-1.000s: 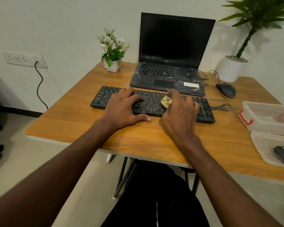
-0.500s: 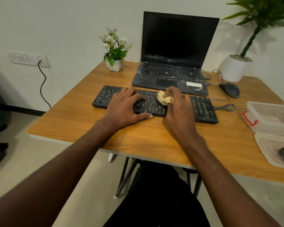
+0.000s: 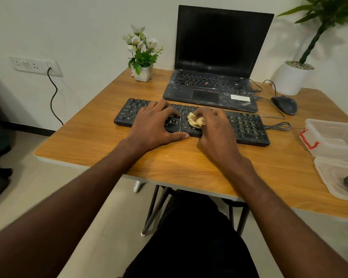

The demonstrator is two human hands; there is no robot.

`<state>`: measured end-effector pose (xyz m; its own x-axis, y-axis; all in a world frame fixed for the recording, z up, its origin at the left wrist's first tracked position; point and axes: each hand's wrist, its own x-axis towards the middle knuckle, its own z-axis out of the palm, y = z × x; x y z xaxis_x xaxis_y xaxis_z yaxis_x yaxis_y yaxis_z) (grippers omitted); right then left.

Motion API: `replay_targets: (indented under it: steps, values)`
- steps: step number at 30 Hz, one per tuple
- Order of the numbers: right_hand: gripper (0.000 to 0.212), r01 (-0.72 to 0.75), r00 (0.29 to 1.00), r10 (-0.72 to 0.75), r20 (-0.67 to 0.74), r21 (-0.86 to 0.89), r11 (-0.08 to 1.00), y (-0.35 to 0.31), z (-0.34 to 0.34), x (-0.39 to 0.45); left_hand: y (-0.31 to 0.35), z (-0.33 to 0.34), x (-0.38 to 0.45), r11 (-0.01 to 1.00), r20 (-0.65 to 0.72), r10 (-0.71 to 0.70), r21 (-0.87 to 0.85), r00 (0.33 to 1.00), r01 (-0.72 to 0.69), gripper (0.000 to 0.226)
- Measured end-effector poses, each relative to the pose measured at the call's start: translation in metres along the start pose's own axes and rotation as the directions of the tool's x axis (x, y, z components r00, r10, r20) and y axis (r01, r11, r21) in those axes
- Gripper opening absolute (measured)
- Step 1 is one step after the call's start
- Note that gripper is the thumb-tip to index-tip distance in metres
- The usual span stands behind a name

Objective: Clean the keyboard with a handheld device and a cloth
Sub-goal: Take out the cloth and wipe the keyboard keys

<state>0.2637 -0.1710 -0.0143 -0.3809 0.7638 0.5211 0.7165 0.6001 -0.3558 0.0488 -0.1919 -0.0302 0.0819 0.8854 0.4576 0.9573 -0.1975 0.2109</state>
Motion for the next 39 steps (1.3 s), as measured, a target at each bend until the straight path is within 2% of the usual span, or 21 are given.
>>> replay_targets:
  steps: [2, 5, 6, 8, 10, 13, 18, 22, 24, 27, 31, 33, 36, 37, 39]
  values:
    - [0.055, 0.012, 1.000, -0.012, 0.000, 0.108, 0.994, 0.004, -0.003, -0.003, 0.000, 0.000, 0.000, 1.000, -0.006, 0.001, 0.000, 1.000, -0.001, 0.081]
    - [0.051, 0.080, 0.994, -0.063, -0.095, 0.191, 0.978, 0.001, -0.007, -0.008, -0.001, 0.000, 0.000, 1.000, -0.012, 0.000, 0.002, 1.000, 0.000, 0.079]
    - [0.048, 0.124, 0.990, -0.110, -0.084, 0.177, 0.976, -0.001, -0.007, -0.008, -0.001, 0.000, 0.000, 1.000, -0.010, 0.003, 0.006, 1.000, -0.003, 0.079]
    - [0.044, 0.211, 0.976, -0.215, 0.022, 0.124, 0.970, -0.002, -0.004, -0.007, -0.001, 0.000, 0.000, 1.000, -0.013, 0.009, 0.000, 1.000, -0.009, 0.079]
    - [0.043, 0.236, 0.964, -0.250, 0.086, 0.141, 0.961, 0.001, -0.004, -0.006, -0.001, 0.000, -0.001, 1.000, -0.018, 0.012, -0.021, 1.000, -0.012, 0.077]
    - [0.042, 0.154, 0.985, -0.169, 0.043, 0.237, 0.959, 0.004, -0.008, -0.011, -0.001, -0.002, 0.000, 1.000, -0.001, 0.005, -0.023, 1.000, -0.005, 0.077]
    - [0.040, 0.121, 0.992, -0.114, -0.057, 0.141, 0.983, 0.002, -0.008, -0.010, -0.001, -0.001, 0.000, 1.000, 0.015, 0.010, -0.009, 1.000, -0.009, 0.081]
    - [0.040, 0.186, 0.977, -0.195, 0.080, 0.115, 0.976, 0.001, -0.009, -0.011, -0.002, -0.002, 0.000, 1.000, 0.022, 0.007, -0.012, 1.000, -0.007, 0.079]
    - [0.046, 0.144, 0.977, -0.159, 0.142, 0.110, 0.983, 0.006, -0.020, -0.012, -0.002, -0.002, 0.001, 1.000, 0.030, 0.002, -0.017, 1.000, -0.001, 0.080]
    - [0.047, 0.023, 0.984, -0.030, 0.176, 0.042, 0.999, 0.021, -0.043, -0.014, -0.001, -0.003, 0.001, 1.000, 0.032, 0.005, -0.029, 0.999, -0.004, 0.079]
    - [0.040, -0.110, 0.993, 0.111, 0.034, -0.016, 0.994, 0.018, -0.051, -0.004, -0.001, -0.004, 0.001, 0.999, 0.032, 0.006, -0.033, 0.999, -0.005, 0.078]
    - [0.043, -0.112, 0.992, 0.113, -0.047, 0.018, 0.994, 0.003, -0.042, -0.001, -0.001, -0.003, 0.001, 0.999, 0.036, 0.006, -0.036, 0.999, -0.005, 0.078]
    - [0.045, 0.032, 0.997, -0.032, 0.077, 0.013, 0.999, -0.014, -0.027, -0.006, -0.001, -0.003, 0.000, 0.999, 0.026, 0.013, -0.032, 1.000, -0.012, 0.076]
    - [0.045, 0.037, 0.995, -0.035, 0.090, -0.020, 0.999, -0.013, -0.026, -0.010, -0.001, -0.002, 0.001, 0.999, 0.025, 0.016, -0.029, 1.000, -0.015, 0.075]
    - [0.045, -0.066, 0.998, 0.067, 0.014, -0.075, 0.995, -0.003, -0.033, -0.017, -0.002, -0.002, 0.001, 0.999, 0.028, 0.016, -0.030, 0.999, -0.015, 0.075]
